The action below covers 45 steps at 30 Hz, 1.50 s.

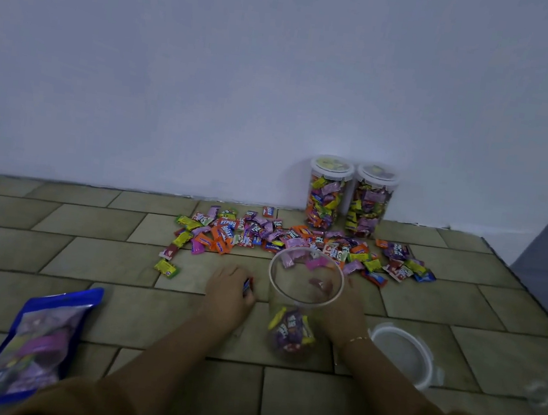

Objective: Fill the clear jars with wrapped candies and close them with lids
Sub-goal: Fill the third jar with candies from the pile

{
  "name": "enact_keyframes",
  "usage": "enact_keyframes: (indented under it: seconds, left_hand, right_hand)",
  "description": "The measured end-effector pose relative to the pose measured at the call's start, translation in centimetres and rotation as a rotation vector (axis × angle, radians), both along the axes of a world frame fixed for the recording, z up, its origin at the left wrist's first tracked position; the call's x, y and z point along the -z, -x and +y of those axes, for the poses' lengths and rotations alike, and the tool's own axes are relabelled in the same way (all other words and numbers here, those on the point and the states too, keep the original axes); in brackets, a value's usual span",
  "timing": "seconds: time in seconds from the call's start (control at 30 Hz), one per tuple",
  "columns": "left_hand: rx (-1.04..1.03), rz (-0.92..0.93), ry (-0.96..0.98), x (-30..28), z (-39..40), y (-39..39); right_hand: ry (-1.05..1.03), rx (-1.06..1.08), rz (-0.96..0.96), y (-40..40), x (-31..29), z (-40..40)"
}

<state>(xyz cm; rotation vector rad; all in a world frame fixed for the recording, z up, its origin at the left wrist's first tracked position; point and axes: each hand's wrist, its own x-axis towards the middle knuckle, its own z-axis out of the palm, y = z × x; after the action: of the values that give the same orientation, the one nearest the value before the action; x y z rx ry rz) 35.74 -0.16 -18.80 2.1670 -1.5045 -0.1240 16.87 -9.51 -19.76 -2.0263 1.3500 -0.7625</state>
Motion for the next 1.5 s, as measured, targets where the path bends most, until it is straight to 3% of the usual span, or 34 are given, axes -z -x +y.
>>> enact_keyframes:
  seconds: [0.33, 0.53, 0.63, 0.73, 1.0, 1.13, 1.5]
  left_hand:
    - [-0.194, 0.294, 0.161, -1.2, 3.2, 0.1]
    - [-0.353, 0.842, 0.405, -7.5, 3.5, 1.4]
    - [-0.280, 1.103, 0.577, -11.6, 2.9, 2.2]
    - [-0.163, 1.240, 0.678, -14.7, 2.6, 3.3]
    - [0.002, 1.177, 0.498, -15.9, 2.0, 7.0]
    - [0.046, 1.102, 0.482, -16.2, 1.8, 7.6]
    - [0.131, 1.126, 0.482, -16.2, 1.9, 7.9]
  right_hand:
    - [-0.209, 0.114, -0.538, 2.8, -7.9, 2.2]
    - [-0.229, 0.032, -0.743, 4.0, -12.9, 3.5]
    - [-0.201, -0.060, -0.774, 3.8, -15.0, 4.5]
    - [-0.161, -0.123, -0.724, 3.2, -16.3, 5.7]
    - [-0.185, -0.149, -0.532, 2.2, -17.2, 7.6]
    - [-0.167, -0.155, -0.553, 2.0, -17.7, 8.2]
    - [-0.086, -0.088, -0.544, 0.9, -17.0, 8.7]
